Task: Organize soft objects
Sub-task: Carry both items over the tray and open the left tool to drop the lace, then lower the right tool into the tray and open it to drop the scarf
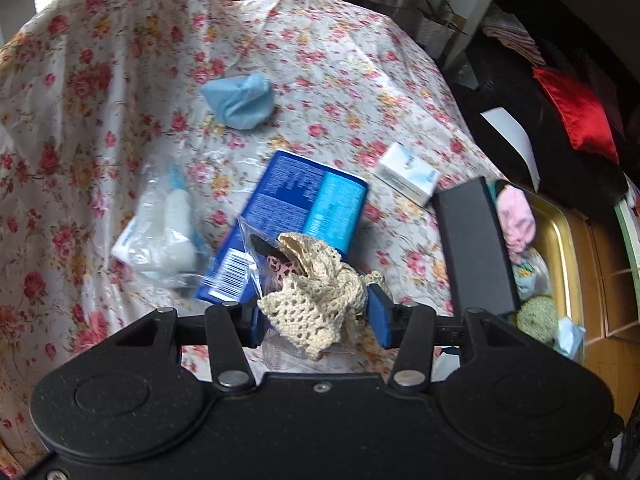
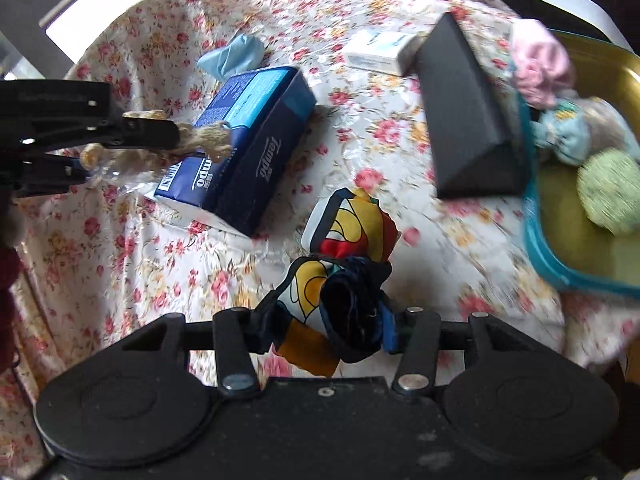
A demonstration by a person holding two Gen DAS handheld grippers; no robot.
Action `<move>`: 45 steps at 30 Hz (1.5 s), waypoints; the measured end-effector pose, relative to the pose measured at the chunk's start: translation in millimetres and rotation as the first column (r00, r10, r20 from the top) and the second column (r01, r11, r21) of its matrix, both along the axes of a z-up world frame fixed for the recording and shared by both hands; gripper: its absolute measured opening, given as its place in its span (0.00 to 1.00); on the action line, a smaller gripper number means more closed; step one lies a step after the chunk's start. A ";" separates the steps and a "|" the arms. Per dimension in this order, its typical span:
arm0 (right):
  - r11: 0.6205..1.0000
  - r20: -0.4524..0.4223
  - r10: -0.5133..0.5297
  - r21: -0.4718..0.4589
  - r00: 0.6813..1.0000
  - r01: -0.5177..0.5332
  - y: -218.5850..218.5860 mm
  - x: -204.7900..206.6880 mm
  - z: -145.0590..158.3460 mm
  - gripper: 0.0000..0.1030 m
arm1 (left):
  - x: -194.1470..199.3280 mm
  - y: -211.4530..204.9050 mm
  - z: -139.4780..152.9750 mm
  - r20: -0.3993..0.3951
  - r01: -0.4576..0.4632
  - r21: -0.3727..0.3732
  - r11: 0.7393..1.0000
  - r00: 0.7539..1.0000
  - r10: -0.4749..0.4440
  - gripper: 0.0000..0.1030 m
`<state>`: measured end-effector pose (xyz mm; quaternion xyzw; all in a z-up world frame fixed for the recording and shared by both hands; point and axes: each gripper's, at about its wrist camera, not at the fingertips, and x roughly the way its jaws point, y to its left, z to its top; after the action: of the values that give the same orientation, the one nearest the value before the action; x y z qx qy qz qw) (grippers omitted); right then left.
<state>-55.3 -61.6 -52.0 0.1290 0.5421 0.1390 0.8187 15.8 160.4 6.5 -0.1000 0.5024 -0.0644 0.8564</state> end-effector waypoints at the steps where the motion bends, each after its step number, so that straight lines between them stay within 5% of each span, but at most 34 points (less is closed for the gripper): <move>1: 1.000 0.003 -0.014 0.004 1.000 0.014 -5.4 -5.8 3.6 0.47 | -1.3 -6.2 0.9 0.001 0.015 -0.001 1.000 1.000 -0.015 0.47; 10: 0.977 0.042 -0.205 -0.046 0.978 0.207 -72.3 -44.7 25.6 0.47 | -3.7 -78.2 15.3 0.027 0.205 -0.044 0.978 0.979 -0.204 0.47; 21: 0.882 0.102 -0.440 -0.137 0.892 0.450 -160.4 -39.1 31.9 0.47 | 8.2 -167.4 19.9 0.035 0.377 -0.090 0.922 0.926 -0.375 0.47; 27: 0.849 0.124 -0.486 -0.170 0.865 0.501 -188.1 -27.3 34.5 0.47 | 15.5 -201.2 1.3 -0.011 0.406 -0.104 0.908 0.912 -0.409 0.47; 31: 0.837 0.130 -0.500 -0.179 0.856 0.517 -202.0 -17.2 35.2 0.47 | 17.4 -209.0 -9.1 -0.033 0.386 -0.075 0.919 0.921 -0.389 0.72; 41: 0.839 0.159 -0.487 -0.187 0.858 0.511 -214.3 30.7 39.3 0.47 | 14.9 -187.7 -19.4 -0.082 0.337 -0.077 0.939 0.936 -0.342 0.72; 44: 0.840 0.184 -0.485 -0.174 0.855 0.514 -214.7 47.2 39.3 0.55 | 12.0 -181.0 -22.8 -0.091 0.332 -0.082 0.940 0.937 -0.338 0.72; 45: 0.835 0.202 -0.488 -0.175 0.849 0.522 -214.4 51.6 38.3 0.66 | 11.1 -179.5 -23.8 -0.096 0.330 -0.081 0.940 0.937 -0.337 0.72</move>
<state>-3.7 -276.1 -13.7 0.1641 0.4382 -0.1352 0.8734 26.9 -19.1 -17.3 -0.0442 0.5555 -0.2192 0.8009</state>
